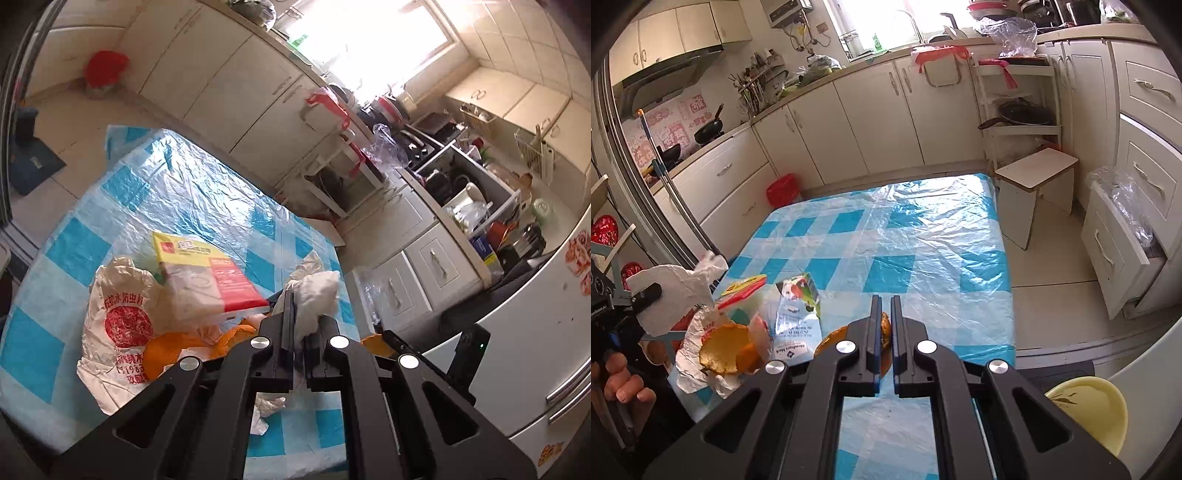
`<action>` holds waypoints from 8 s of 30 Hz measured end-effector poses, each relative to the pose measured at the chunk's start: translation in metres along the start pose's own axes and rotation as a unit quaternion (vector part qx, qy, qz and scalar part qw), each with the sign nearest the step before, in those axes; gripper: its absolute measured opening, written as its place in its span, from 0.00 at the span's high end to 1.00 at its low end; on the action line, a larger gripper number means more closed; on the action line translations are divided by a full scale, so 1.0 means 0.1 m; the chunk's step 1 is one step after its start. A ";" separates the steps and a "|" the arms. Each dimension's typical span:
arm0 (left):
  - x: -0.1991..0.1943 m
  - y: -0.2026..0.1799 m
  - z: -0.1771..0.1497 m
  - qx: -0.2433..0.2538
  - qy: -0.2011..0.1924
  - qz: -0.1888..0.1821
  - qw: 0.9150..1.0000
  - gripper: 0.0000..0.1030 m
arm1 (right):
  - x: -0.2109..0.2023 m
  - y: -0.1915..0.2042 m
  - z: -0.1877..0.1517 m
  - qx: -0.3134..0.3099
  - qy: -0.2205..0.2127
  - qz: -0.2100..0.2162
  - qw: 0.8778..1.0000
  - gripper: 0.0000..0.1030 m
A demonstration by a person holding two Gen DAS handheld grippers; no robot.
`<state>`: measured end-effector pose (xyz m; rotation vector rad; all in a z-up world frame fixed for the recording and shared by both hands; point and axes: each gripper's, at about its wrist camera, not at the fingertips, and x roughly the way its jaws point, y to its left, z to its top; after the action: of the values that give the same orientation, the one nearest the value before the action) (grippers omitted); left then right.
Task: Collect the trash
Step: 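Carry tissue and peel to the yellow bin and open both grippers, then move both tools back over the table, then grasp the orange peel with the left gripper while the right grasps the milk carton, then lift the orange peel with the left gripper while the right carries the milk carton to the bin, then open the right gripper over the bin while the left drops the peel in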
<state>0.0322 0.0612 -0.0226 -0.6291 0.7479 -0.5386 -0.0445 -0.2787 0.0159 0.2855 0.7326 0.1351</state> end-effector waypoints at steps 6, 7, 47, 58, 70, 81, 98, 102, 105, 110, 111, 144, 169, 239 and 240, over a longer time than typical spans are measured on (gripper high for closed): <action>0.04 -0.21 -0.03 0.024 0.015 -0.028 0.999 0.96 | -0.16 -0.14 -0.03 0.009 -0.009 -0.014 1.000 0.95; 0.01 -0.26 -0.03 0.030 0.015 -0.033 0.999 0.96 | -0.18 -0.17 -0.03 0.011 -0.012 -0.016 1.000 0.95; 2.40 -2.45 -2.36 0.213 0.304 0.006 0.928 0.44 | -1.31 -1.74 -0.43 0.210 -0.110 -0.213 0.948 0.37; 1.58 -2.54 -1.62 0.235 0.208 -0.024 0.949 0.32 | -1.16 -1.28 -0.15 0.177 -0.152 -0.163 0.959 0.26; 0.69 -2.02 -0.69 0.275 0.099 0.049 0.955 0.20 | -0.72 -0.75 0.04 0.126 -0.133 -0.142 0.973 0.21; 0.56 -1.32 -0.41 0.206 0.066 0.073 0.974 0.19 | -0.31 -0.26 0.11 0.054 -0.102 -0.141 0.983 0.20; -0.25 0.05 0.21 0.092 0.006 0.211 0.973 0.20 | -0.13 0.20 0.08 0.011 -0.053 -0.056 0.997 0.19; -0.25 0.32 0.25 0.051 0.018 0.223 0.973 0.20 | 0.01 0.37 0.02 -0.007 -0.021 -0.019 1.000 0.19; -0.15 0.25 0.18 0.069 0.034 0.197 0.977 0.20 | 0.11 0.47 -0.02 -0.018 0.005 0.005 1.000 0.19; 0.19 -0.07 -0.08 0.177 0.069 0.202 0.961 0.21 | 0.28 0.65 -0.11 -0.046 0.034 0.016 0.998 0.19; 0.25 -0.11 -0.11 0.185 0.077 0.202 0.959 0.22 | 0.32 0.67 -0.13 -0.050 0.039 0.017 0.998 0.19; 0.76 0.25 -0.04 0.084 0.160 0.179 0.967 0.92 | 0.69 0.45 -0.25 -0.029 0.103 -0.011 0.994 0.51; 0.56 -0.07 0.00 0.136 0.076 0.197 0.968 0.92 | 0.38 0.30 -0.24 -0.028 0.067 -0.006 0.997 0.52; 2.48 -2.59 -2.28 0.264 0.265 0.060 0.926 0.90 | -1.37 -1.66 -0.41 0.213 -0.152 -0.180 0.948 0.28; 2.55 -2.62 -2.32 0.262 0.270 0.062 0.925 0.89 | -1.38 -1.68 -0.40 0.215 -0.154 -0.177 0.948 0.28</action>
<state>-0.0437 -0.3594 -0.0895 0.0798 1.0977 -0.7709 -0.1697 -0.4606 0.0244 0.5702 0.4852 -0.4096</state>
